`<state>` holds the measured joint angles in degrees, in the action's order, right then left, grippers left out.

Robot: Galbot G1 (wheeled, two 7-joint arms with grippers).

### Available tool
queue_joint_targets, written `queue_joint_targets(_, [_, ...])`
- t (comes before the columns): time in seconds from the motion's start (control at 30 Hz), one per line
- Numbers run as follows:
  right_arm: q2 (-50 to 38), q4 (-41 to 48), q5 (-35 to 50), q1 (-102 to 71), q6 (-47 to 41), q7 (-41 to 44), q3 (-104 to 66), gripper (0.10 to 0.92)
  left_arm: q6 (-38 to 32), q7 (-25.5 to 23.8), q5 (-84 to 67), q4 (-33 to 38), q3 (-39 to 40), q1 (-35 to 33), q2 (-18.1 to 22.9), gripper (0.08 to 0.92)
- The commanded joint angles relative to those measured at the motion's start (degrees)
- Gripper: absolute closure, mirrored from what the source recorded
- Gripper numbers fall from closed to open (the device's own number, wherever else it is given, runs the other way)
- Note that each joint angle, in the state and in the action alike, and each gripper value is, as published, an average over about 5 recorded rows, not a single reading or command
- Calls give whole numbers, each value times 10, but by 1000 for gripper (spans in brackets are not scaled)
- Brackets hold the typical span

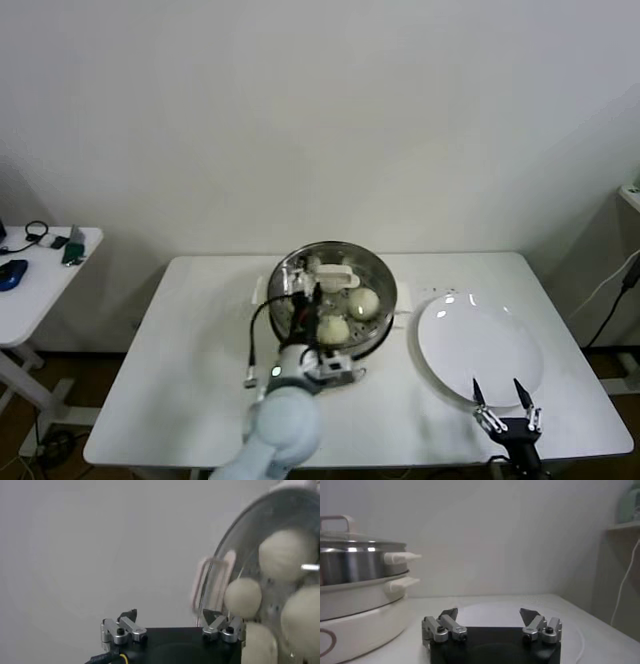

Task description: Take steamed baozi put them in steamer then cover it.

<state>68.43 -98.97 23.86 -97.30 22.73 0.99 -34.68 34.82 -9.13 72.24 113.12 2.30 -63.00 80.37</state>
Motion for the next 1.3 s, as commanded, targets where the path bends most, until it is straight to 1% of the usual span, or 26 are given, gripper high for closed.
queue_joint_targets(0.03, [-9, -42, 3, -6, 6, -27, 2, 203, -175, 180, -512, 88, -211, -100, -138, 177])
queue_joint_targets(0.1, [-7, -46, 2, -6, 5, -27, 2, 203, -220, 183, -587, 98, -259, -121, -131, 177])
queue_joint_targets(0.2, [-6, -48, 0, -6, 5, -28, 2, 203, -277, 172, -691, 105, -321, -156, -112, 177])
queue_joint_targets(0.33, [-7, -46, -2, -7, 7, -27, 1, 203, -341, 134, -800, 88, -383, -211, -78, 177])
queue_joint_targets(0.5, [-8, -32, -2, 0, 8, -26, -1, 203, -425, 90, -855, 26, -399, -277, -48, 177])
queue_joint_targets(0.63, [-9, -21, -3, 7, 8, -25, 1, 203, -482, 83, -861, -22, -393, -302, -31, 177])
queue_joint_targets(0.77, [-11, -15, -2, 10, 5, -25, 4, 203, -498, 84, -865, -47, -386, -312, -16, 177])
queue_joint_targets(0.9, [-13, -11, -1, 12, 4, -25, 6, 203, -499, 84, -866, -52, -380, -317, -5, 177])
queue_joint_targets(1.3, [-15, -10, 0, 12, 5, -25, 9, 203, -497, 83, -852, -50, -369, -325, 3, 177])
